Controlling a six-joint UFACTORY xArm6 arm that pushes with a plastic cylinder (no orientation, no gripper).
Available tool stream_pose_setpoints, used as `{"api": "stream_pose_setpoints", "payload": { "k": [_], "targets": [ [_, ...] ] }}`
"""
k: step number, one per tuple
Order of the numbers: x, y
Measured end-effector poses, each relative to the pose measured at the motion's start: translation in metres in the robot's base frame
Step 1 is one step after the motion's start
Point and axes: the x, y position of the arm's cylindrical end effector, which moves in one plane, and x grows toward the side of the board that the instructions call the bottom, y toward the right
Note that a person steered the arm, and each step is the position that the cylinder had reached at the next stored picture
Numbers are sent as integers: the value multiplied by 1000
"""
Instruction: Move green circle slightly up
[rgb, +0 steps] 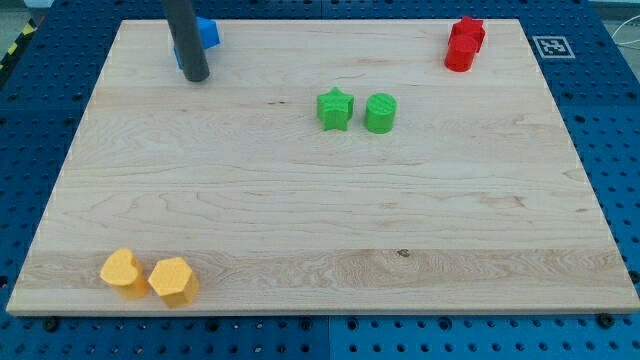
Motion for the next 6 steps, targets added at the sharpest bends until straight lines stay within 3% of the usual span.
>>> {"api": "stream_pose_setpoints", "payload": {
  "k": [3,6],
  "targets": [
    [83,35],
    [107,123]
  ]
}}
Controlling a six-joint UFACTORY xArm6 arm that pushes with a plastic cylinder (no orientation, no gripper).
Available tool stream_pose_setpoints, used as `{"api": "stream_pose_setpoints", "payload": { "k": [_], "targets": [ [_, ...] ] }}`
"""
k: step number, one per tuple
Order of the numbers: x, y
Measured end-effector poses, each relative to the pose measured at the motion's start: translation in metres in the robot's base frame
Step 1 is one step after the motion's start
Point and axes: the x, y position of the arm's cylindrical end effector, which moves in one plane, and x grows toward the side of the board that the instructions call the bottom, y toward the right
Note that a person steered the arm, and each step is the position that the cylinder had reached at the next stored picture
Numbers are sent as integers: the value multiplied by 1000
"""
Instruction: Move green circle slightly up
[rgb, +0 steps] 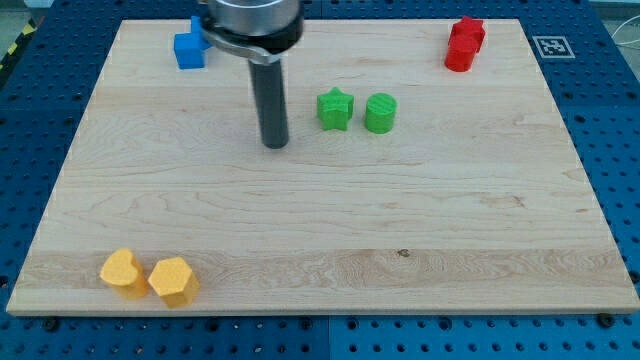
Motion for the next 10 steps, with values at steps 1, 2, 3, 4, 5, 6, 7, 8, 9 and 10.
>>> {"api": "stream_pose_setpoints", "payload": {
  "k": [1,2,3,4,5,6,7,8,9,10],
  "targets": [
    [0,39],
    [0,74],
    [0,108],
    [-3,119],
    [-7,115],
    [-26,113],
    [-44,108],
    [-57,108],
    [-65,131],
    [-68,148]
  ]
}}
